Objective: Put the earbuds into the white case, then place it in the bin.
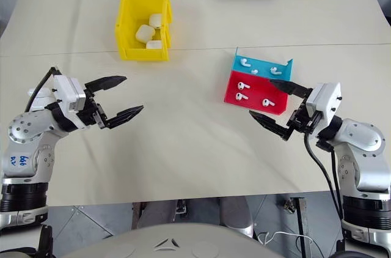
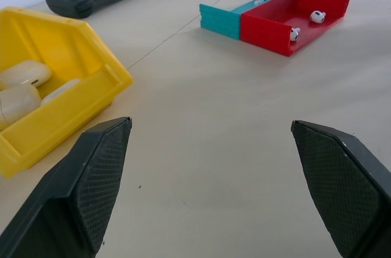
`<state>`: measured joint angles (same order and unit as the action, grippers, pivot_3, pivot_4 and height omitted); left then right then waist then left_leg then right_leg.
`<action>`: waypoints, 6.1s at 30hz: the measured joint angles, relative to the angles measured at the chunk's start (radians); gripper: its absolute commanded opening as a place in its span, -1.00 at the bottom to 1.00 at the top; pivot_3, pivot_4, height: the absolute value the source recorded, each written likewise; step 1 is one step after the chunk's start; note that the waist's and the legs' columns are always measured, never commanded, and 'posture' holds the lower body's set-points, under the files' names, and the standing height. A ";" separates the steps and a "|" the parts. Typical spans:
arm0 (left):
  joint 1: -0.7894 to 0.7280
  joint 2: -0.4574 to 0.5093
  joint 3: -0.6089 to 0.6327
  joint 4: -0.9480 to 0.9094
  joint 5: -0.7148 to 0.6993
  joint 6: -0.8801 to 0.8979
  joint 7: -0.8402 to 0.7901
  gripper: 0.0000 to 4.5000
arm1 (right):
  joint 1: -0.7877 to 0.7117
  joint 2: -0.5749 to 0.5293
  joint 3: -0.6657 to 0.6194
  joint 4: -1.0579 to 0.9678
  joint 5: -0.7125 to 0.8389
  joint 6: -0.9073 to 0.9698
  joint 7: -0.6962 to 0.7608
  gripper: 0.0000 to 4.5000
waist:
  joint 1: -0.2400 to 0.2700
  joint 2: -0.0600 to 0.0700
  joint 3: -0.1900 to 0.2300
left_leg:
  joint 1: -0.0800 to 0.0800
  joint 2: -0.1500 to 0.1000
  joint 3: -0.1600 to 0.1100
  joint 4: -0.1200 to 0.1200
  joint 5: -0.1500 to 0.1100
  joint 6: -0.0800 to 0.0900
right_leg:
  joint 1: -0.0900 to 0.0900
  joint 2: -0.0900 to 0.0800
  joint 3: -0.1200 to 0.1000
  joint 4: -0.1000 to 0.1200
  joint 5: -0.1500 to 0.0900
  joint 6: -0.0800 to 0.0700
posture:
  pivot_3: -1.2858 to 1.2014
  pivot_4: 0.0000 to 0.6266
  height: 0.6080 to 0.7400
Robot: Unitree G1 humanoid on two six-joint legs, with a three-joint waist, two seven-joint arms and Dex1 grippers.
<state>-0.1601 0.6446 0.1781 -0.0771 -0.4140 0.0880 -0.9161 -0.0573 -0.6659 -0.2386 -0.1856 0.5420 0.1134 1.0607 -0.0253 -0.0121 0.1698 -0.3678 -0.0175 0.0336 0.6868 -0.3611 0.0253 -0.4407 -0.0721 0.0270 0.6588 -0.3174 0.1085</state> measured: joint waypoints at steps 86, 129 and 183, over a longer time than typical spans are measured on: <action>-0.202 0.083 0.265 -0.216 -0.327 1.472 1.059 0.30 | -0.253 0.186 0.260 0.017 0.028 -0.027 0.144 1.00 | 0.018 0.000 0.000 | -0.002 -0.006 -0.028 0.010 -0.004 -0.002 | 0.016 -0.008 -0.030 -0.004 0.000 -0.001 | 0.03 -0.52 1.00; -0.177 -0.531 -0.393 0.018 -0.057 -0.231 -0.204 0.30 | 0.198 -0.318 -0.246 0.142 -0.151 0.007 0.064 1.00 | 0.046 0.014 0.002 | 0.000 -0.004 -0.034 0.011 -0.004 0.001 | 0.031 -0.007 -0.040 -0.025 0.001 0.001 | 0.03 -0.52 1.00; -0.106 -0.479 -0.357 -0.068 -0.096 -0.165 -0.148 0.28 | -0.530 -0.388 0.538 0.234 -0.561 0.346 0.222 -0.35 | 0.047 0.015 0.002 | -0.004 -0.005 -0.041 0.011 -0.004 0.000 | 0.031 -0.009 -0.046 -0.030 0.001 0.001 | 0.03 -0.52 1.00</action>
<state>-0.2657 0.1660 -0.1785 -0.1452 -0.5105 -0.0775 -1.0638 -0.5871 -1.0541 0.2992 0.0484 -0.0189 0.4598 1.2824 0.0217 0.0034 0.1715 -0.3719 -0.0225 -0.0070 0.6981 -0.3646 0.0254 -0.4097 -0.0811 -0.0191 0.6283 -0.3167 0.1092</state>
